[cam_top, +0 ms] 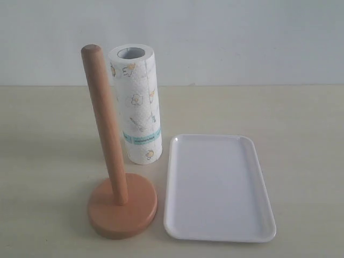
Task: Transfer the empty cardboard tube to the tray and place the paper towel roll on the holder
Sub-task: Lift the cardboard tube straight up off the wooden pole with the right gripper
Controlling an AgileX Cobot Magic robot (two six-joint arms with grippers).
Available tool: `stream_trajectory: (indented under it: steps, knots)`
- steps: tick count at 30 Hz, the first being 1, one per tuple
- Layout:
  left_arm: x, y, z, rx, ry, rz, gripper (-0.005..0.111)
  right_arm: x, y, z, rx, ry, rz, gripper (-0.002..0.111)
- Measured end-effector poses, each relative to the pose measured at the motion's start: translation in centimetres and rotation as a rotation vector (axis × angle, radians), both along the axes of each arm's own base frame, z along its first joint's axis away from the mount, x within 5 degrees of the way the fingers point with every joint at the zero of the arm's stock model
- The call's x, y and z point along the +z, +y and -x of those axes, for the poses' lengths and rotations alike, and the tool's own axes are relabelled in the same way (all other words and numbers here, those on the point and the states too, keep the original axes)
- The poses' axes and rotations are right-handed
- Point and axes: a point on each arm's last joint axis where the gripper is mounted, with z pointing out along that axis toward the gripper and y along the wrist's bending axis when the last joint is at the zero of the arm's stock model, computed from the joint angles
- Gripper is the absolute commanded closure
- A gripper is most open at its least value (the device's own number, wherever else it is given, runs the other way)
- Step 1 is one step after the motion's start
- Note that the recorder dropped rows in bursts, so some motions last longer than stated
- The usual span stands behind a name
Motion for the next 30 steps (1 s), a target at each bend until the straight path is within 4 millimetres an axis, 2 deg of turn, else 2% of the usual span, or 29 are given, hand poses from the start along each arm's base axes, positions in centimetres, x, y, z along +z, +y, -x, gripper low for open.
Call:
stream_trajectory:
  steps: [4, 10, 16, 19, 22, 25, 30]
  knots:
    - [0.0, 0.0, 0.0, 0.0, 0.0, 0.0, 0.103, 2.3, -2.1, 1.4, -0.064, -0.02, 0.065, 0.108]
    - [0.0, 0.0, 0.0, 0.0, 0.0, 0.0, 0.103, 3.8, -6.5, 4.5, -0.123, -0.02, 0.135, 0.109]
    - [0.0, 0.0, 0.0, 0.0, 0.0, 0.0, 0.103, 3.4, -11.8, 8.2, -0.193, 0.002, 0.202, 0.109]
    - [0.0, 0.0, 0.0, 0.0, 0.0, 0.0, 0.103, 1.6, -14.0, 9.4, -0.232, 0.064, 0.225, 0.109]
    - [0.0, 0.0, 0.0, 0.0, 0.0, 0.0, 0.103, -0.8, -15.5, 9.6, -0.306, 0.155, 0.234, 0.109]
    - [0.0, 0.0, 0.0, 0.0, 0.0, 0.0, 0.103, -4.2, -16.5, 8.7, -0.423, 0.306, 0.229, 0.109]
    - [0.0, 0.0, 0.0, 0.0, 0.0, 0.0, 0.103, -11.2, -16.0, 6.2, -0.593, 0.575, 0.177, 0.109]
